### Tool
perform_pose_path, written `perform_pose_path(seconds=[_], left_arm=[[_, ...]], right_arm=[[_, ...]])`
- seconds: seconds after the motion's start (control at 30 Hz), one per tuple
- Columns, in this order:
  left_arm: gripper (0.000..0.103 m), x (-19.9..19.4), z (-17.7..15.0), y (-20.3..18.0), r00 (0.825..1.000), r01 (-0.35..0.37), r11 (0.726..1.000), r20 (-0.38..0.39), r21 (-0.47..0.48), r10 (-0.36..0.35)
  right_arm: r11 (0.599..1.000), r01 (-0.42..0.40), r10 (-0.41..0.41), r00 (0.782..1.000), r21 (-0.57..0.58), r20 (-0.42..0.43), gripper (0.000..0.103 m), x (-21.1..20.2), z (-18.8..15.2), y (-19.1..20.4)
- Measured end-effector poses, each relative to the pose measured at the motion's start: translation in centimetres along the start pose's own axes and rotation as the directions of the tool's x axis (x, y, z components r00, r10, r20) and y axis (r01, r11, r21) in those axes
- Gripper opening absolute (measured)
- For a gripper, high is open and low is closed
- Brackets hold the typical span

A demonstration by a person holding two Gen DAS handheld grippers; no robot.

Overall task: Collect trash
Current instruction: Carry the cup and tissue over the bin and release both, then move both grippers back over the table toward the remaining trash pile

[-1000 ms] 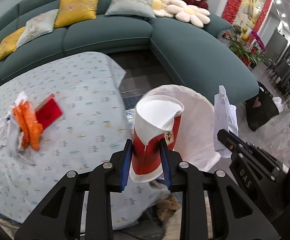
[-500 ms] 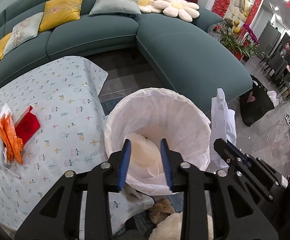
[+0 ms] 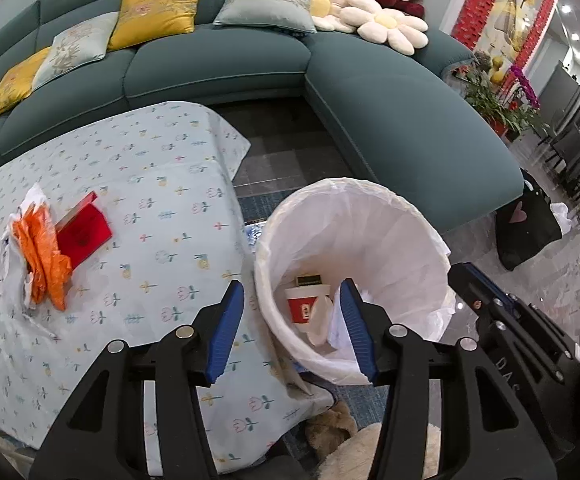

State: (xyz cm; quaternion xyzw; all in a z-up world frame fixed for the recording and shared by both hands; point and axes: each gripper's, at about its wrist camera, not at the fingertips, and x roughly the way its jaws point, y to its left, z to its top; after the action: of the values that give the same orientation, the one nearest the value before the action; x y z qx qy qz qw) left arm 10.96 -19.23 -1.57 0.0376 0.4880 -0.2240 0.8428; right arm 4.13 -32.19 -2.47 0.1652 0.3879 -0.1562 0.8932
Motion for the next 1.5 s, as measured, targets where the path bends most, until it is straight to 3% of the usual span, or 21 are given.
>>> perform_pose_path(seconds=[0.5, 1.23, 1.37, 1.5], left_arm=[[0.064, -3.0, -1.1, 5.0, 0.997, -0.055, 0.993, 0.048, -0.107, 0.060], [0.065, -7.6, -4.7, 17.0, 0.986, -0.128, 0.943, 0.067, -0.306, 0.156], [0.073, -8.3, -5.6, 18.7, 0.982, -0.148, 0.935, 0.061, -0.322, 0.176], [0.073, -8.9, -6.6, 20.7, 0.978, -0.169, 0.927, 0.058, -0.334, 0.199]], right_arm=[[0.998, -0.017, 0.018, 1.000, -0.064, 0.011, 0.037, -1.7, -0.6, 4.2], [0.967, -0.106, 0.105, 0.994, -0.230, -0.019, 0.042, -3.4, -2.9, 15.4], [0.960, -0.112, 0.109, 0.994, -0.258, -0.024, 0.046, -3.7, -3.6, 17.0], [0.953, -0.126, 0.119, 0.992, -0.276, -0.043, 0.046, -3.6, -4.3, 18.5]])
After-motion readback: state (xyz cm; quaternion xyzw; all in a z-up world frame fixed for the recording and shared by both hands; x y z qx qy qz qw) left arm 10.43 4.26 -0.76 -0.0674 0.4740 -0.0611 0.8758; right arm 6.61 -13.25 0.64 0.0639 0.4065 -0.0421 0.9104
